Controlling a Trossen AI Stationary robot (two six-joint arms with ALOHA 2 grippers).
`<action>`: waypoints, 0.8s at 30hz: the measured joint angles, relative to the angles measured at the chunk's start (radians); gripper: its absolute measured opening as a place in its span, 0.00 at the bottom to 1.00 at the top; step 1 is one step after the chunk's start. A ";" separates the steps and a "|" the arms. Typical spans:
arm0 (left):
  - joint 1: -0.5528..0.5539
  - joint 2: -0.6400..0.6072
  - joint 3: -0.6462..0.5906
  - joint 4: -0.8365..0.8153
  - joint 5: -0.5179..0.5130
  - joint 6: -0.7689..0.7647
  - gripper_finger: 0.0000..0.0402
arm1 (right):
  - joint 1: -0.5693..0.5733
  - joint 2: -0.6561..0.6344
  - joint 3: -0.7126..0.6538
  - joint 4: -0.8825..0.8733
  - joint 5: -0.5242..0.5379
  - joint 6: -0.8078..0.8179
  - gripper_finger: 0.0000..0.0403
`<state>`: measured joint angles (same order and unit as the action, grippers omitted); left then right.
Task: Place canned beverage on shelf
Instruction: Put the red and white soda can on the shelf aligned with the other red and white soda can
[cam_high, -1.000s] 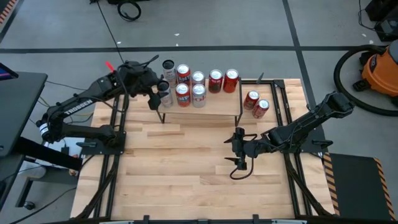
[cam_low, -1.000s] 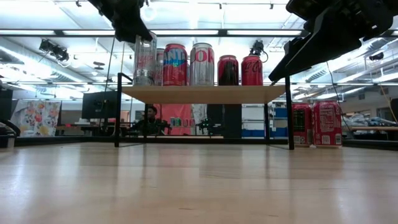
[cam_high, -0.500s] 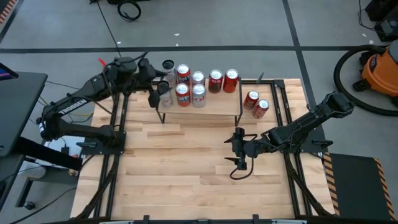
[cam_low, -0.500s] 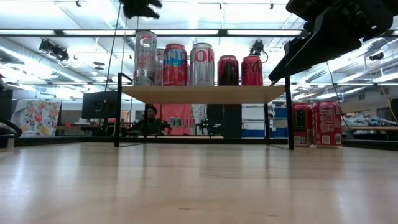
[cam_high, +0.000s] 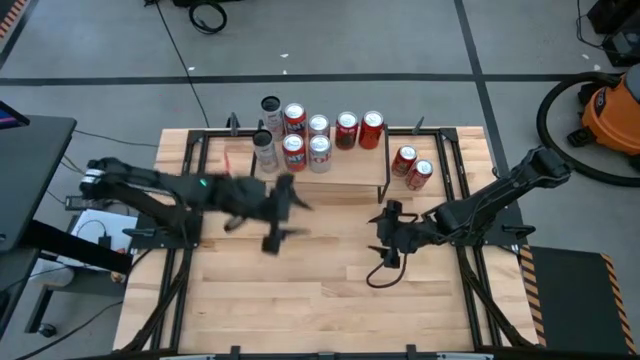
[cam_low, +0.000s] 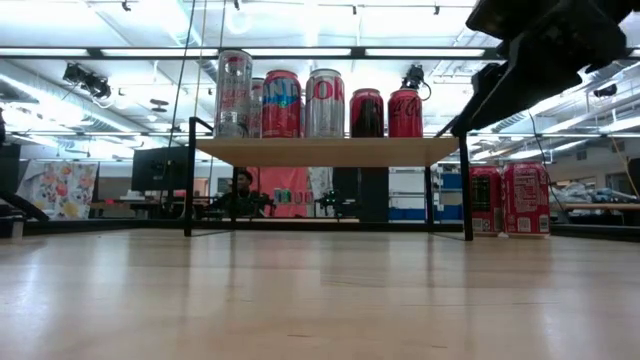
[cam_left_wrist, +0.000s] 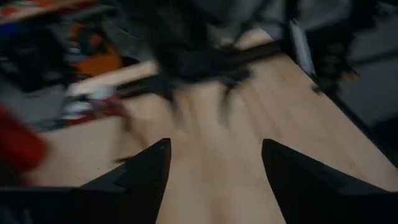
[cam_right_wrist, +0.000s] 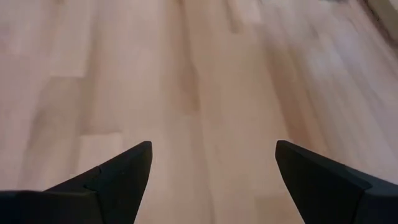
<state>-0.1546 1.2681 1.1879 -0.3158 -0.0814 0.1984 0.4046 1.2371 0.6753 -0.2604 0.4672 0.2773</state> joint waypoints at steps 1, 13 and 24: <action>-0.021 0.017 -0.030 0.028 0.001 0.000 0.64 | 0.000 -0.001 0.018 -0.055 0.019 0.032 0.87; -0.117 0.049 -0.469 0.603 0.048 -0.154 0.54 | -0.110 0.004 0.318 -0.761 -0.095 0.241 0.87; -0.129 0.057 -0.594 0.826 -0.030 -0.184 0.53 | -0.621 0.005 0.417 -1.030 -0.129 0.042 0.87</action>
<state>-0.2833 1.3251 0.5941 0.5104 -0.1111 0.0148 -0.2166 1.2420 1.0924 -1.2903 0.3385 0.3193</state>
